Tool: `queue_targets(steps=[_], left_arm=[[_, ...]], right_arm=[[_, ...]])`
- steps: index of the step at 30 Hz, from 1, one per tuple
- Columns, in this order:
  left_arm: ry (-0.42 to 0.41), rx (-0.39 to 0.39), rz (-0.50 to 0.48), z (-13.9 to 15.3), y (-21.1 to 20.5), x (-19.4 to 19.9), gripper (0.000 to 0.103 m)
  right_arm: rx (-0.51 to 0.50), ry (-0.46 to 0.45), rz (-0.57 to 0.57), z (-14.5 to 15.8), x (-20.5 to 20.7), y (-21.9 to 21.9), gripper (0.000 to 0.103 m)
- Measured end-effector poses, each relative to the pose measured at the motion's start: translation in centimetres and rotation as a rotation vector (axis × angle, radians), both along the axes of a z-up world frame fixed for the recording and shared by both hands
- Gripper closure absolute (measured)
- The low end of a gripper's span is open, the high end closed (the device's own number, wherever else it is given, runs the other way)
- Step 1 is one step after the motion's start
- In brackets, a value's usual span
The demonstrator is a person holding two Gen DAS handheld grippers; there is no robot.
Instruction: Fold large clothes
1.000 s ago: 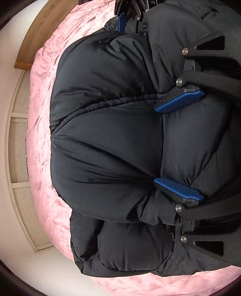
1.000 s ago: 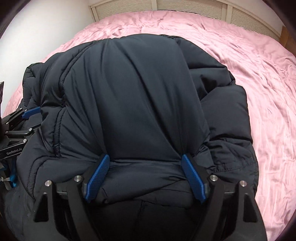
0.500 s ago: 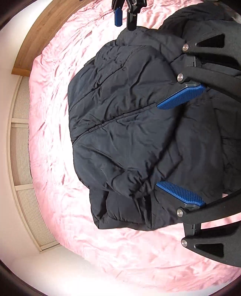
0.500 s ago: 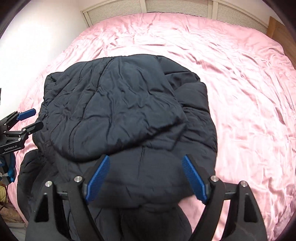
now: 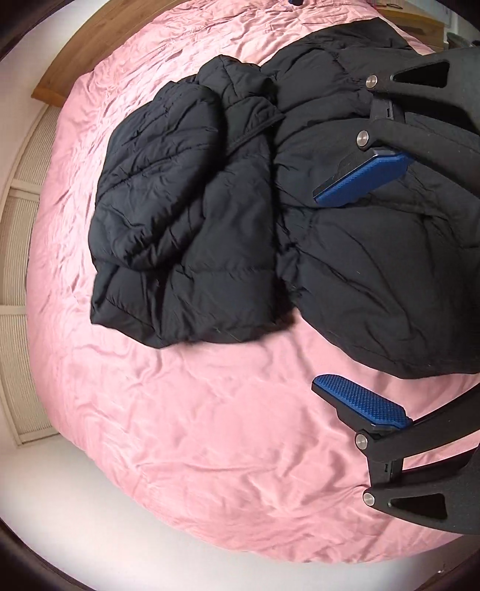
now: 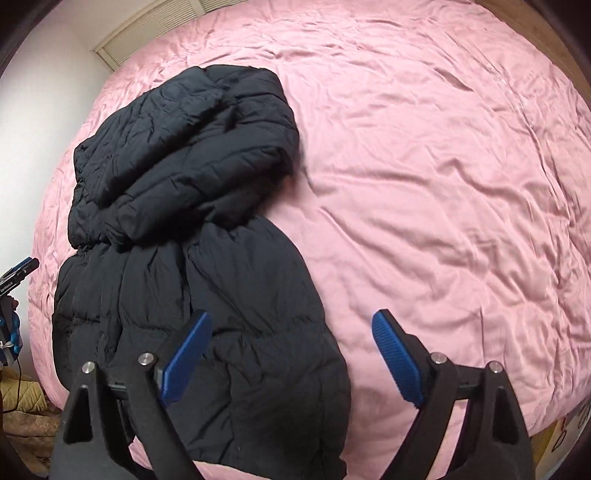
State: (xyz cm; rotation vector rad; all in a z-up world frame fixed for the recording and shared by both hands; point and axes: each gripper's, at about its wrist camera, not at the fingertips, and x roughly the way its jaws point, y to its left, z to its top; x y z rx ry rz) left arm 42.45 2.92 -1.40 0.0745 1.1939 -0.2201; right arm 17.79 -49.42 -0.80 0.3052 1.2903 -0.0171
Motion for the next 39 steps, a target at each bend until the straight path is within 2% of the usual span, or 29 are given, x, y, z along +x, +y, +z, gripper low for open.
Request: queue_targets(steps=[4, 12, 15, 18, 21, 25, 28, 33, 39], left_arm=[[0.086, -0.014, 0.064, -2.0, 3.6, -2.0, 0.012], [0.228, -0.018, 0.161, -6.6, 8.7, -6.6, 0.012], [0.283, -0.036, 0.180, -8.3, 10.0, -8.3, 0.012], [0.331, -0.086, 0.204, -9.9, 11.0, -9.9, 0.012], [0.386, -0.175, 0.218, -11.3, 11.2, -11.3, 0.012], [0.449, -0.239, 0.187, -13.4, 10.0, -12.8, 0.011], [0.488, -0.251, 0.167, -15.0, 9.1, -13.9, 0.011], [0.524, -0.281, 0.188, -16.3, 8.9, -15.4, 0.011], [0.530, -0.259, 0.186, -17.1, 8.2, -17.8, 0.011]], right_arm=[[0.082, 0.086, -0.047, -2.8, -2.8, -0.8, 0.013], [0.147, 0.198, -0.090, -8.0, -5.3, -0.1, 0.013], [0.152, 0.240, -0.103, -9.6, -6.2, -0.2, 0.013], [0.189, 0.274, -0.136, -11.0, -7.3, -0.5, 0.013], [0.233, 0.303, -0.153, -12.2, -8.3, -0.4, 0.013], [0.255, 0.329, -0.151, -13.5, -8.9, 0.2, 0.012], [0.274, 0.336, -0.156, -14.3, -9.0, 0.4, 0.012], [0.308, 0.353, -0.137, -15.5, -9.4, 1.1, 0.011], [0.324, 0.366, -0.116, -16.7, -10.3, 2.5, 0.012]])
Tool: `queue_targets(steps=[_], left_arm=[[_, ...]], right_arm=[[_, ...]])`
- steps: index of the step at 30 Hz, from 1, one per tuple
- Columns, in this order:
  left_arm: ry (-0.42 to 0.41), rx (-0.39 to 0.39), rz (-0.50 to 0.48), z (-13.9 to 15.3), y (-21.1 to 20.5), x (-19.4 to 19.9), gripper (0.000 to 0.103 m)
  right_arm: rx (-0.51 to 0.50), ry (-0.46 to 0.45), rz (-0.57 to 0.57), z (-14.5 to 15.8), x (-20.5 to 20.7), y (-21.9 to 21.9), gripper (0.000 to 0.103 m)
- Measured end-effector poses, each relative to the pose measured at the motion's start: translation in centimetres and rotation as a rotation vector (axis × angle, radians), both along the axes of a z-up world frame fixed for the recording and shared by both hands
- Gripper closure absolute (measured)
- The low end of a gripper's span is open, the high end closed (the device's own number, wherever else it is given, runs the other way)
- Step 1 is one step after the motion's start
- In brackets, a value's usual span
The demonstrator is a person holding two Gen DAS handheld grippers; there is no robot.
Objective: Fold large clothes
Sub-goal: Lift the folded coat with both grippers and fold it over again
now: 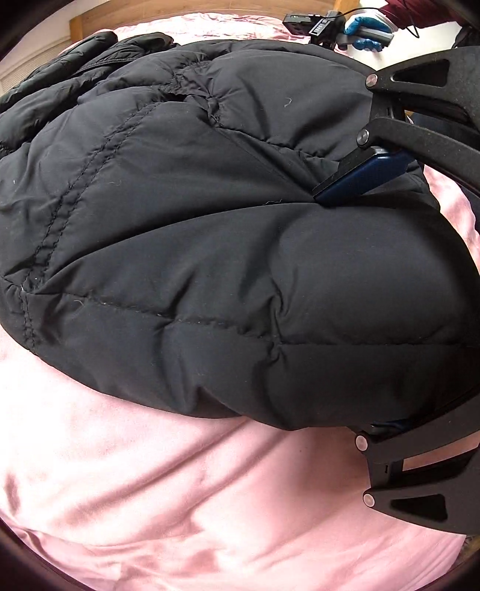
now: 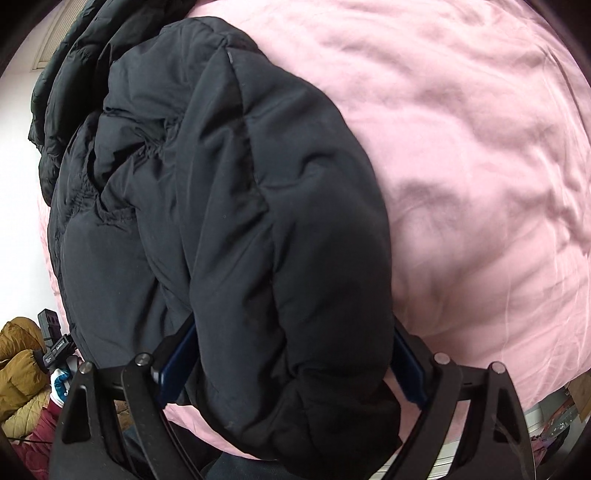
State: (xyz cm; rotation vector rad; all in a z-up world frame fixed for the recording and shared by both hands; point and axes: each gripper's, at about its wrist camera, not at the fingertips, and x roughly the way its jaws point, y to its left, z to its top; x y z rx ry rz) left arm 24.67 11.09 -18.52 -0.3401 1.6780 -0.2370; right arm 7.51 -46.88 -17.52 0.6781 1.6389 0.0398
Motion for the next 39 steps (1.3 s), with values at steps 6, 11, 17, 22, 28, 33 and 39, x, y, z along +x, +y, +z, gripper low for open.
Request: queue_targets(steps=[6, 11, 17, 22, 28, 33, 39], left_arm=[[0.009, 0.002, -0.006, 0.0, -1.8, 0.5, 0.016], [0.017, -0.003, 0.004, 0.5, -3.3, 0.3, 0.022], [0.025, -0.022, 0.007, 2.1, -4.8, 1.2, 0.042], [0.027, -0.036, 0.001, 3.0, -6.0, 1.0, 0.061], [0.013, -0.060, -0.031, 4.7, -7.7, 0.6, 0.087], [-0.014, -0.072, -0.032, 7.2, -8.1, 0.6, 0.092], [-0.075, -0.108, 0.008, 11.3, -7.9, 1.0, 0.094]], right_arm=[[0.008, 0.004, 0.036, -0.7, -0.2, 0.7, 0.012], [0.006, 0.003, 0.046, -0.4, 0.2, 2.2, 0.015], [0.015, 0.003, 0.048, 0.6, 0.4, 2.6, 0.029], [0.035, 0.003, 0.059, 1.0, 0.8, 1.7, 0.043], [0.067, -0.002, 0.100, 2.1, 1.8, 2.8, 0.067], [0.076, -0.039, 0.156, 4.1, 2.8, 4.2, 0.080], [0.079, -0.171, 0.128, 8.8, 3.9, 4.0, 0.086]])
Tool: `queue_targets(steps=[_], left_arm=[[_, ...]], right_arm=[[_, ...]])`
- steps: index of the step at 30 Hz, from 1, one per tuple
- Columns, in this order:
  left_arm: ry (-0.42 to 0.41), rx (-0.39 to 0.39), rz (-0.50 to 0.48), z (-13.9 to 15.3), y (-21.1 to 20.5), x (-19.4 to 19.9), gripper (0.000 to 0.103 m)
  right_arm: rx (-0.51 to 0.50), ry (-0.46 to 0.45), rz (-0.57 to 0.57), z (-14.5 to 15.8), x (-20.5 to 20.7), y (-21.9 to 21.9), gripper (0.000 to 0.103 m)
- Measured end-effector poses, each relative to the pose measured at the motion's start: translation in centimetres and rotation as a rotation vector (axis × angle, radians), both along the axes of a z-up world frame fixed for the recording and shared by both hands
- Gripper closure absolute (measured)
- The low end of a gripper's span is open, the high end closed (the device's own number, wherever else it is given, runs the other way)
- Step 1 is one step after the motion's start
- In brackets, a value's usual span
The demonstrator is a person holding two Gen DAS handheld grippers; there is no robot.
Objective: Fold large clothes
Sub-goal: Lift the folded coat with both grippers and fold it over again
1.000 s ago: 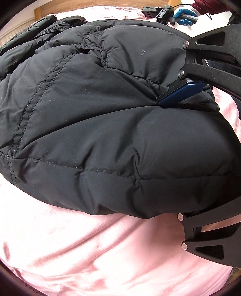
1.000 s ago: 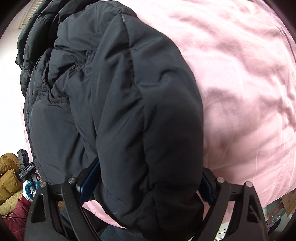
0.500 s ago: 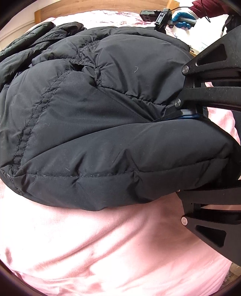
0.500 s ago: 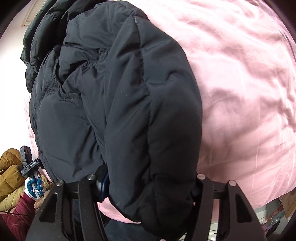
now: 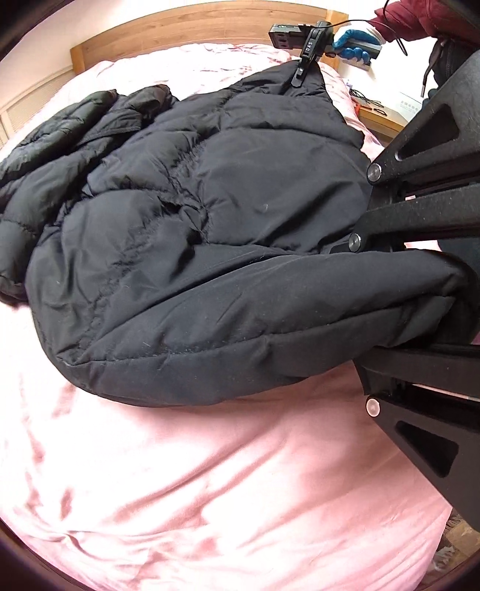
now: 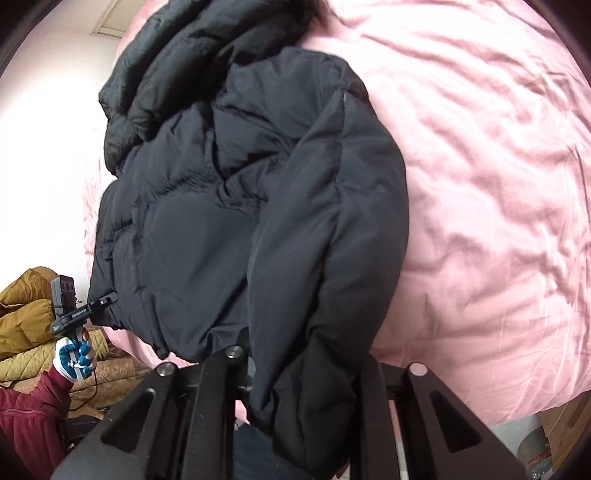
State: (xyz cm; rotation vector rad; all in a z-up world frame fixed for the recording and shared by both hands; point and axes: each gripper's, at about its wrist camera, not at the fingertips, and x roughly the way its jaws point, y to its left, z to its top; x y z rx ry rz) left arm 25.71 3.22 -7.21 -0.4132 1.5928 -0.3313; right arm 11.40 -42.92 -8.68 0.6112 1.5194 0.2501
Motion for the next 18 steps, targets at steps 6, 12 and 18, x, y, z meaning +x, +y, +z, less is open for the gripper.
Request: queue_targets(steps=[6, 12, 18], left_arm=[[-0.126, -0.029, 0.024, 5.5, 0.4, 4.2, 0.094], [-0.278, -0.048, 0.047, 11.9, 2.0, 9.9, 0.094], [-0.403, -0.077, 0.069, 18.3, 2.2, 17.0, 0.094]], right_arm=[[-0.002, -0.182, -0.035, 6.8, 2.8, -2.2, 0.087], [-0.064, -0.338, -0.022, 13.4, 7.0, -3.5, 0.088], [-0.128, -0.459, -0.051, 18.9, 12.6, -4.8, 0.088]])
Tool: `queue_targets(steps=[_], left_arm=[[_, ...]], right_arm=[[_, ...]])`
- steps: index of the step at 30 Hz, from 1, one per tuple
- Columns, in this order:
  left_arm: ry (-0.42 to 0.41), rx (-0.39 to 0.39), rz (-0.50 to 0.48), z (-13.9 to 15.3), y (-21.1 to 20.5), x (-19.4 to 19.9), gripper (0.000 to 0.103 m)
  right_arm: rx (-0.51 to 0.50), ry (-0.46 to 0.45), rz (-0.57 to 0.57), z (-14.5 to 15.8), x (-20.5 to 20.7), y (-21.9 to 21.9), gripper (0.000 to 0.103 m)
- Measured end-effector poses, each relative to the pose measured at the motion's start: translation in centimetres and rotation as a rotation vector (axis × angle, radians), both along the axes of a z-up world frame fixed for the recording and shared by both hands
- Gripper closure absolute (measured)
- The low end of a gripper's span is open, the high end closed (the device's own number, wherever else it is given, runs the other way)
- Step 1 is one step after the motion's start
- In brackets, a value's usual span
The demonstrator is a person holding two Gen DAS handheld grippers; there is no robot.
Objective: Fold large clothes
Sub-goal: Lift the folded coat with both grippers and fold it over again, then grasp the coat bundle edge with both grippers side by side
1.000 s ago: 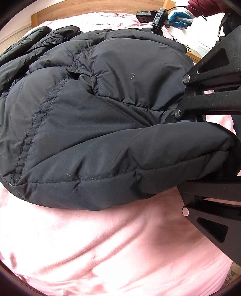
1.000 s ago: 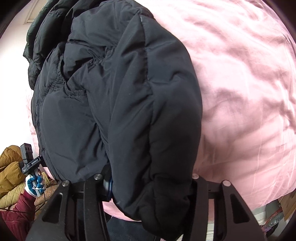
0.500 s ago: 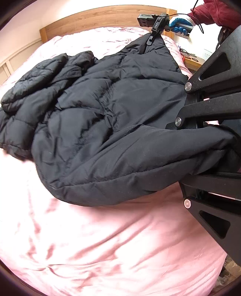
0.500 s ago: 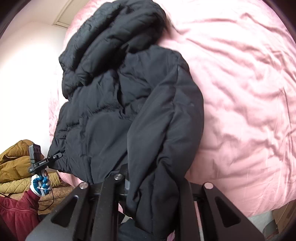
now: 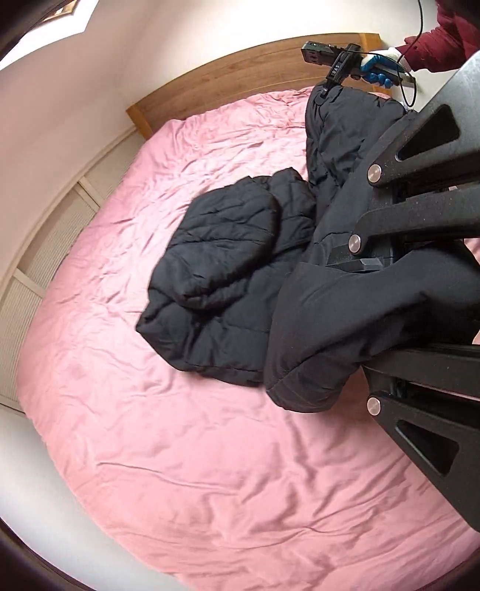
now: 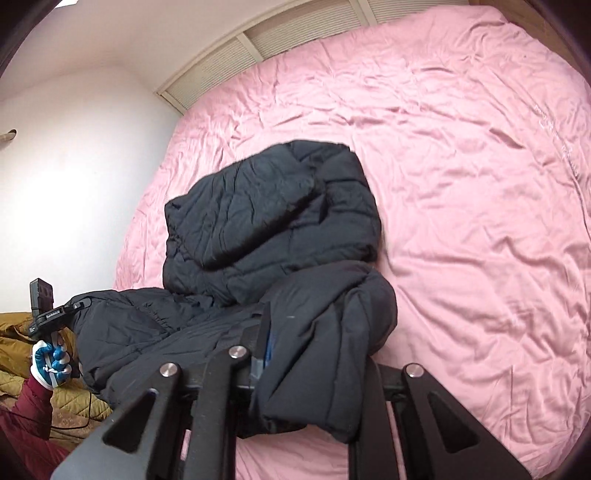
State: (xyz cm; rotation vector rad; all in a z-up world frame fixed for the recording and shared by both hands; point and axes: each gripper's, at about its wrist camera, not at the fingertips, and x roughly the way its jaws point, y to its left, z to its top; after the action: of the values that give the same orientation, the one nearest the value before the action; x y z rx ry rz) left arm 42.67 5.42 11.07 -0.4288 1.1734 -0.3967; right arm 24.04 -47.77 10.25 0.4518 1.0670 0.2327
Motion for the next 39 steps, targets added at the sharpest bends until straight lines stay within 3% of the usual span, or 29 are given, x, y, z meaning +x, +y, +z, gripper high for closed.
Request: queue_targets(steps=[4, 9, 14, 20, 23, 27, 30, 35, 37, 39], left_arm=[[-0.042, -0.008, 0.003, 2.0, -0.3, 5.2, 0.093], [-0.043, 0.043, 0.025, 0.4, -1.0, 11.6, 0.093], [0.032, 0.103, 0.053, -4.5, -1.4, 18.2, 0.092], [0.184, 0.164, 0.070, -12.3, -2.7, 25.5, 0.088], [0.230, 0.132, 0.096, -15.3, -3.2, 27.9, 0.087], [0.227, 0.042, 0.148, -16.3, -2.8, 28.9, 0.084], [0.225, -0.048, 0.184, -16.2, -1.6, 28.6, 0.077], [0.169, -0.195, 0.216, -14.1, 0.1, 27.5, 0.054], [0.149, -0.234, 0.224, -12.9, 0.5, 27.2, 0.046], [0.137, -0.234, 0.223, -11.8, 0.8, 27.1, 0.044]], right_arm=[[0.000, -0.040, -0.079, 2.1, 4.9, -1.0, 0.088], [0.064, -0.031, -0.225, 1.4, 11.0, -2.9, 0.088], [0.089, 0.057, -0.350, -3.0, 18.0, -4.1, 0.088], [0.052, 0.216, -0.398, -10.7, 26.4, -3.7, 0.088], [0.048, 0.284, -0.417, -14.1, 29.0, -3.5, 0.088], [0.070, 0.316, -0.439, -16.2, 30.6, -3.5, 0.085], [0.128, 0.314, -0.459, -16.8, 30.7, -3.9, 0.076], [0.195, 0.256, -0.440, -15.6, 30.6, -3.7, 0.032], [0.202, 0.237, -0.436, -14.5, 30.6, -3.6, 0.025], [0.221, 0.217, -0.439, -13.6, 30.5, -3.6, 0.019]])
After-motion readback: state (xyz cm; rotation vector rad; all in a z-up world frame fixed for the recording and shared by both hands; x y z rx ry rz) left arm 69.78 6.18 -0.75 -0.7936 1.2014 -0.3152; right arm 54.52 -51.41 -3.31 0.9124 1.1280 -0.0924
